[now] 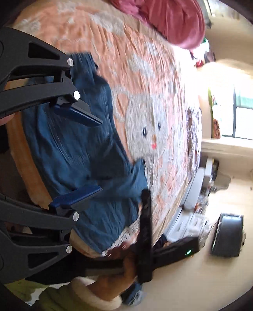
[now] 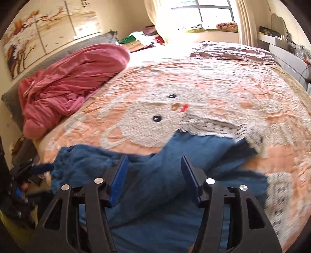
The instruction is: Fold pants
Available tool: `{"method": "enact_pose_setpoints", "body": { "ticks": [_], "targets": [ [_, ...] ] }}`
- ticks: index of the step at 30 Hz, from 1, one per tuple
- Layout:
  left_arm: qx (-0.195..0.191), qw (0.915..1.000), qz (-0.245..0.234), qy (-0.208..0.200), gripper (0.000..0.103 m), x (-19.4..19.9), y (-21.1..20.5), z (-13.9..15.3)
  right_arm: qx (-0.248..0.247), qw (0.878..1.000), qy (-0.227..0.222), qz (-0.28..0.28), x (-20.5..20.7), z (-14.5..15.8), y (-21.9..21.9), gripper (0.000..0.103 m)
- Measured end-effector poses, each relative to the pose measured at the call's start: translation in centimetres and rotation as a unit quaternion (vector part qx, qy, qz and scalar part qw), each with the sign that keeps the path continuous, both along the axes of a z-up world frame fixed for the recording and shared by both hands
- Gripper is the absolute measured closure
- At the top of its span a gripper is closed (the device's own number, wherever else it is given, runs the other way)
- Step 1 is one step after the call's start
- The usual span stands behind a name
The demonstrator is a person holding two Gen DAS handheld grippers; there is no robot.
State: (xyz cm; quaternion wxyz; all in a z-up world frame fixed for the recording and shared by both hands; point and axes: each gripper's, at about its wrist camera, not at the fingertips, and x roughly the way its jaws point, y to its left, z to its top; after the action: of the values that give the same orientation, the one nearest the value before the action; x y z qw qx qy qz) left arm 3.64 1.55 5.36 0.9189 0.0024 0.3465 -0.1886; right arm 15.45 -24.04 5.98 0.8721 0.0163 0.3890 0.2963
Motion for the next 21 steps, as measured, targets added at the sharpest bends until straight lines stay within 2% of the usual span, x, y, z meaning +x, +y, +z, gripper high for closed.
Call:
{"method": "enact_pose_setpoints", "body": {
  "ticks": [3,6,9,13,15,16,17,19,20,21],
  "targets": [
    [-0.013,0.9980,-0.053,0.030,0.048,2.5,-3.3,-1.3,-0.026,0.999,0.004,-0.018,2.7,0.1,-1.0,0.042],
    [-0.022,0.9947,-0.079,0.062,0.048,4.4,-5.9,-3.1,-0.063,0.998,0.001,-0.027,4.8,-0.1,-0.1,0.037],
    [-0.027,0.9935,-0.064,0.090,0.048,5.5,-7.0,-5.1,-0.087,0.996,0.008,-0.024,7.2,-0.8,1.7,0.036],
    [-0.041,0.9934,-0.043,0.098,0.050,5.4,-6.9,-7.1,-0.130,0.991,0.017,-0.021,10.1,-2.9,5.1,0.036],
    [-0.044,0.9938,-0.043,0.093,0.064,5.6,-7.1,-7.5,-0.148,0.988,0.026,-0.027,11.5,-4.1,6.4,0.036],
    [-0.047,0.9942,-0.043,0.087,0.067,5.7,-7.0,-7.4,-0.152,0.987,0.030,-0.033,12.0,-4.4,6.8,0.036],
    [-0.057,0.9937,-0.046,0.084,0.074,5.7,-6.8,-7.4,-0.156,0.986,0.035,-0.039,12.8,-4.8,7.3,0.036],
    [-0.082,0.9912,-0.055,0.088,0.082,5.9,-6.4,-7.5,-0.173,0.982,0.044,-0.059,14.3,-5.5,8.0,0.036],
    [-0.088,0.9904,-0.060,0.089,0.086,6.0,-6.3,-7.5,-0.183,0.979,0.049,-0.074,15.0,-6.0,8.0,0.039],
    [-0.091,0.9900,-0.064,0.088,0.087,6.0,-6.4,-7.5,-0.183,0.978,0.057,-0.083,15.8,-6.5,7.9,0.058]
  ]
}}
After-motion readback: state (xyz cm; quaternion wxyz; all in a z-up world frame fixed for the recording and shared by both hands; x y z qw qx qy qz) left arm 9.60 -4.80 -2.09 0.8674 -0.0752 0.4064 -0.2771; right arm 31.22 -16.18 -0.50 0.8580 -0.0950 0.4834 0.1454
